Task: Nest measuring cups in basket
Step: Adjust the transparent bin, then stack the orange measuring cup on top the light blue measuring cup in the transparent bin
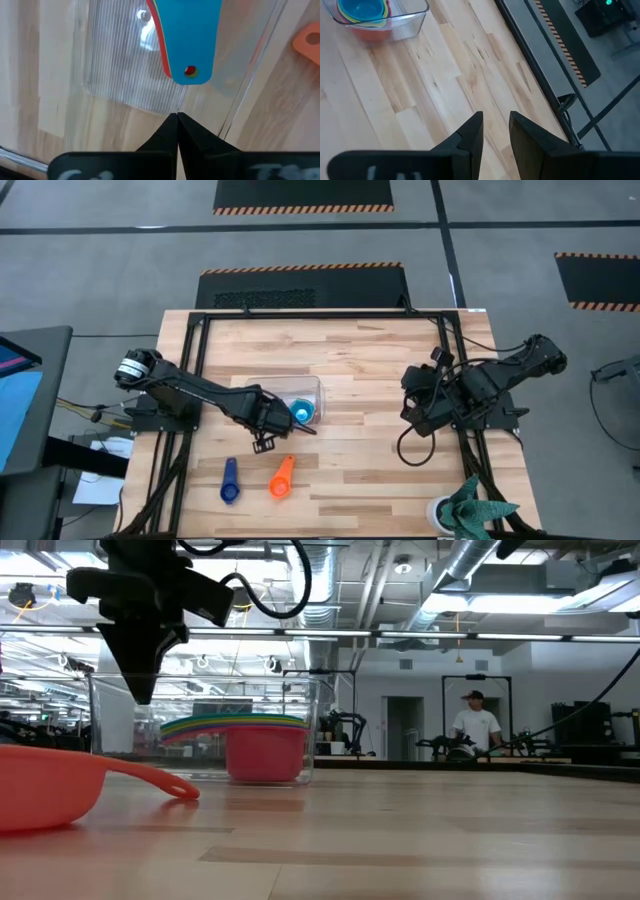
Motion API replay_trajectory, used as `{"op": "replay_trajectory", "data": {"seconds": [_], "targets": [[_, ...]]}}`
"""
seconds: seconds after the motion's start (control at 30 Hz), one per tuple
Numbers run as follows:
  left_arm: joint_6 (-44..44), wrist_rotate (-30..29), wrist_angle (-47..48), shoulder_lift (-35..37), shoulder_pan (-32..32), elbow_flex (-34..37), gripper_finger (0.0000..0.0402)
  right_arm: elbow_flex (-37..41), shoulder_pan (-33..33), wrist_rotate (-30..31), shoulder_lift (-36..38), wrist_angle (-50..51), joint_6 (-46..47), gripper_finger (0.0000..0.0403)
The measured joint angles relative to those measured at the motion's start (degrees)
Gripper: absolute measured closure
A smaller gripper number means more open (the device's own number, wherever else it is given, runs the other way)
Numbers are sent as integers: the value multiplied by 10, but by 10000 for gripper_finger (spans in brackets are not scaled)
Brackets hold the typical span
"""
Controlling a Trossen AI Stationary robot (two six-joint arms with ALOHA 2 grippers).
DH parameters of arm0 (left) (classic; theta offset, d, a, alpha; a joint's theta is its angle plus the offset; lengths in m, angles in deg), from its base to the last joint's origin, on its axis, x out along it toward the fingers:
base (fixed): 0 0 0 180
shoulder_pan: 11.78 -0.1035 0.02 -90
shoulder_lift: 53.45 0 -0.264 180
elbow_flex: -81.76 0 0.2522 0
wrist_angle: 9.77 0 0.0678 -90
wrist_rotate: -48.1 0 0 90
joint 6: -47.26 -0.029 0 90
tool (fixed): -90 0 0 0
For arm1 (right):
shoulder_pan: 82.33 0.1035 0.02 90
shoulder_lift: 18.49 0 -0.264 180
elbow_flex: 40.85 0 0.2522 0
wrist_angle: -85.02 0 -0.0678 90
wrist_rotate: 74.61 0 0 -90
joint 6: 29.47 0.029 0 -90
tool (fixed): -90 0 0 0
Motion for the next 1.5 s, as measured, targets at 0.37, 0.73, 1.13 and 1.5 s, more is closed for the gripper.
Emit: {"op": "replay_trajectory", "data": {"seconds": [0.37,0.73,1.13,1.5], "targets": [[39,-107,107,0,2,-105,401,0,-1,11,0,0,0,285],[168,-78,-54,-19,210,-186,401,0,-2,11,0,0,-11,285],[9,15,-30,-197,237,-188,402,0,-2,11,0,0,-26,285],[-81,27,-25,-212,236,-238,401,0,-2,9,0,0,-26,285]]}}
